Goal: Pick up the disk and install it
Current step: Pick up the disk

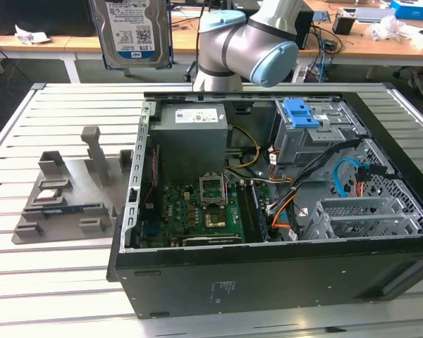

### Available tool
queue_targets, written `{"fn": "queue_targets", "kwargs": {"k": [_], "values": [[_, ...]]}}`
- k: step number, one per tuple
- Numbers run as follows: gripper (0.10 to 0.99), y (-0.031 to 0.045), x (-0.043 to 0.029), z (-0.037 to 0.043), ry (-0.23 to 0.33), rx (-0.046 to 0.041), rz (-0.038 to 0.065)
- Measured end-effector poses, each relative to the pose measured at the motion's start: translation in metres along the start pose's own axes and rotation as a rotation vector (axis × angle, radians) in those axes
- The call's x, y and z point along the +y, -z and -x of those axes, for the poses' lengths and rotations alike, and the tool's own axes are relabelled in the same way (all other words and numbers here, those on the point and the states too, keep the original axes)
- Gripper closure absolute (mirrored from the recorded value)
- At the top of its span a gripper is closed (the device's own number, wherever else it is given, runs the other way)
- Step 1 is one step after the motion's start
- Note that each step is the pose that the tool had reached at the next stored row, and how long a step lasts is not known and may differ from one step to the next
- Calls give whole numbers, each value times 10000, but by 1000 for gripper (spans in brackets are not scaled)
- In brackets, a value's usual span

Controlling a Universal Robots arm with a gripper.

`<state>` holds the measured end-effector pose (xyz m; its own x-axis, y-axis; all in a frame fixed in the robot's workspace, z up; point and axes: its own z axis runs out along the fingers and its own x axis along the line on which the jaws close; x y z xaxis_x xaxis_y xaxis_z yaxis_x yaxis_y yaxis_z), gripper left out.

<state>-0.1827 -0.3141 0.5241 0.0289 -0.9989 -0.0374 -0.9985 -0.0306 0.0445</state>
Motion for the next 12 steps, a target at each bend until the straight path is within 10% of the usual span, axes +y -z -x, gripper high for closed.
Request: {"fn": "queue_targets", "kwargs": {"k": [12], "values": [[722,18,-404,-12,0,0,0]]}}
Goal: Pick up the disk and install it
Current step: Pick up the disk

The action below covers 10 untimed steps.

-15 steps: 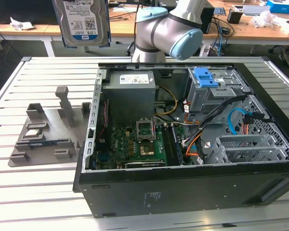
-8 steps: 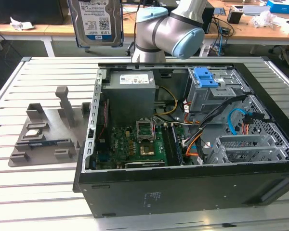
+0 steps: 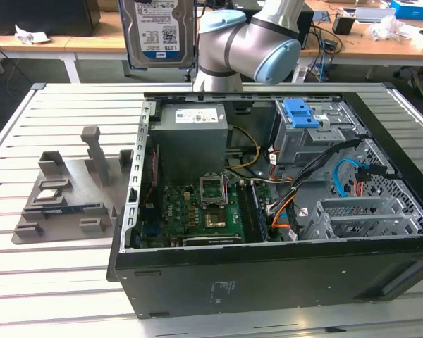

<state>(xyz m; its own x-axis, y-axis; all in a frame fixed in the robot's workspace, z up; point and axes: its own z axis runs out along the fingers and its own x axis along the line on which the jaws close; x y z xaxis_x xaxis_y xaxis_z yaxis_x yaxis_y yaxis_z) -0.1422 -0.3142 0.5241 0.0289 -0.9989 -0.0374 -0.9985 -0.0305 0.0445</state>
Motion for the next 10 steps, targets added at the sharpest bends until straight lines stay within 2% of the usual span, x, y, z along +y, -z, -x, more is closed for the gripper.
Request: {"fn": "queue_targets", "kwargs": {"k": [2,8,10], "values": [[722,4,-98,-3,-1,0,0],[722,12,-267,-7,0,0,1],[722,17,-377,-11,-1,-1,0]]}}
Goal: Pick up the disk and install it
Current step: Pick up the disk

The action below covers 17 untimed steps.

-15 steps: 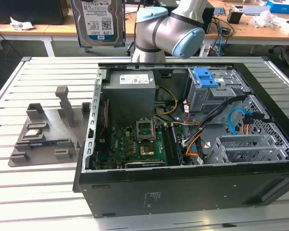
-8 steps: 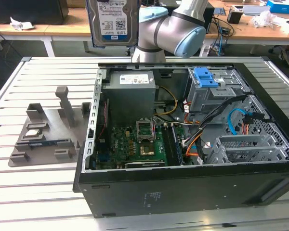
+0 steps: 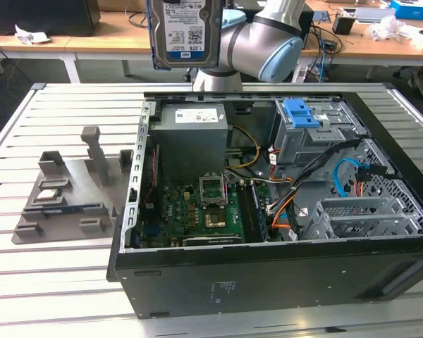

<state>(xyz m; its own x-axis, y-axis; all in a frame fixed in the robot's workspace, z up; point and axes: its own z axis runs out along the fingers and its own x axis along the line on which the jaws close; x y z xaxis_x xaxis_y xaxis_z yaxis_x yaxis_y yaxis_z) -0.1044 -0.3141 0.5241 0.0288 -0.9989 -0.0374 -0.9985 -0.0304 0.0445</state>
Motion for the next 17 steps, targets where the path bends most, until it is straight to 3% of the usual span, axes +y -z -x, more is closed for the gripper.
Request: {"fn": "queue_targets", "kwargs": {"k": [12,15,17], "values": [[722,20,-417,-12,3,1,1],[722,28,-598,-17,0,1,1],[722,30,-655,-19,1,1,1]]}}
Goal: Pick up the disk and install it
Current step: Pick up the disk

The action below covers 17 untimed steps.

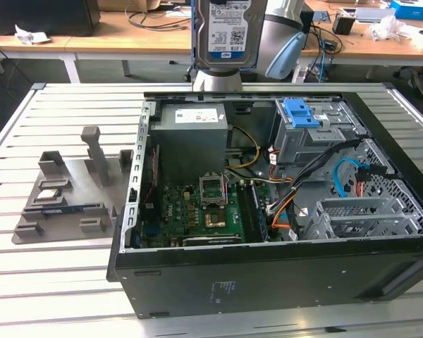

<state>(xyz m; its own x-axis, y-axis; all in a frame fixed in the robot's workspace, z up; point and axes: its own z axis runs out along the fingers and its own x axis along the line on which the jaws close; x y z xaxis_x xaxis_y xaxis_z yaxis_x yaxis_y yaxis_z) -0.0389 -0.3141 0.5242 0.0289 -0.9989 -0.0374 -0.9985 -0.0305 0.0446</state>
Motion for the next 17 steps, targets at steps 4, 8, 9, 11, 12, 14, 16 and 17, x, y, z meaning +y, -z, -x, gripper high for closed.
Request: {"fn": "queue_targets", "kwargs": {"k": [4,8,9,11,12,14,16,17], "values": [[722,6,-143,-4,-1,0,0],[722,11,-257,-8,0,-1,-1],[722,12,-287,-9,2,-2,-1],[722,14,-338,-10,-1,-2,-1],[722,16,-364,-10,0,-1,-1],[722,19,-410,-11,0,1,0],[722,19,-431,-12,1,-1,-1],[722,20,-432,-12,0,0,0]]}}
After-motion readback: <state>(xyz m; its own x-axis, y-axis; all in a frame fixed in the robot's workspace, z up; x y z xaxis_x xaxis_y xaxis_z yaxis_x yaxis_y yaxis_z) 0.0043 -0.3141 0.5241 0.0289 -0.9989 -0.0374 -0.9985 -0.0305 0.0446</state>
